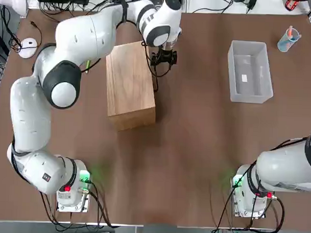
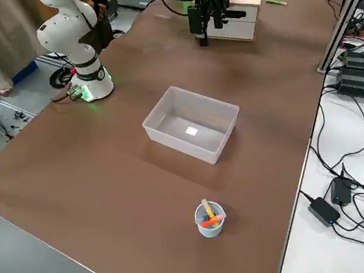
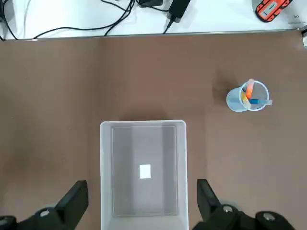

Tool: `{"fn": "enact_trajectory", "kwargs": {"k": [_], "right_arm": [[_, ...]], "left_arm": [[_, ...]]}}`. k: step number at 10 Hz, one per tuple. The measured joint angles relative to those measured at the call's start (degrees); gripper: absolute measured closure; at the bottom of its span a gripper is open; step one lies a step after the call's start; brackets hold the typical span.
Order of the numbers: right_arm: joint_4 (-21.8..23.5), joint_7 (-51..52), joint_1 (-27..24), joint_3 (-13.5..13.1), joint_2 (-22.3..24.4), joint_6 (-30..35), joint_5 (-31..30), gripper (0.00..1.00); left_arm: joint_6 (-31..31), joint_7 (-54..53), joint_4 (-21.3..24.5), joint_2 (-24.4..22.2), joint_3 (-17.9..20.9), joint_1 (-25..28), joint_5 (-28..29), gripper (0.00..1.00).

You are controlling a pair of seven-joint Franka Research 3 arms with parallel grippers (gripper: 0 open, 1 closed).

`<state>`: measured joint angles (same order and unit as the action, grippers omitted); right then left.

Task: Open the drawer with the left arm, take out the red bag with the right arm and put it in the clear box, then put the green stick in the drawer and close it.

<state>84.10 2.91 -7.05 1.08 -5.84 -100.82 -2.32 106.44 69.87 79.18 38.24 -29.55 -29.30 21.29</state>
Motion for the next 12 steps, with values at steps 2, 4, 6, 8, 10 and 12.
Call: {"fn": "enact_trajectory", "kwargs": {"k": [2,4,6,8,10,12], "right_arm": [[-0.02,0.0,0.0,-0.02,0.0,0.08,0.0,0.0],[-0.02,0.0,0.0,-0.03,0.0,0.71,0.0,0.0],[-0.02,0.0,-0.02,-0.06,0.0,2.03,0.0,0.0],[-0.02,0.01,-0.12,-0.24,0.0,3.63,0.0,0.0],[-0.02,0.01,-0.09,-0.13,-0.01,5.18,0.02,0.0],[-0.02,0.01,-0.32,-0.23,-0.02,7.91,0.03,0.0]], "left_arm": [[0.16,1.13,-0.03,1.52,0.01,-0.84,1.12,0.01],[0.17,1.18,-0.05,2.0,0.01,-1.15,1.75,0.01],[0.17,1.2,-0.04,2.63,0.1,-1.61,2.22,0.01],[0.17,1.2,-0.05,2.87,1.02,-2.24,2.25,0.01],[0.17,1.22,-0.41,2.88,3.68,-4.57,2.25,0.01],[0.17,1.36,-0.51,2.89,5.84,-6.39,2.25,0.07]]}}
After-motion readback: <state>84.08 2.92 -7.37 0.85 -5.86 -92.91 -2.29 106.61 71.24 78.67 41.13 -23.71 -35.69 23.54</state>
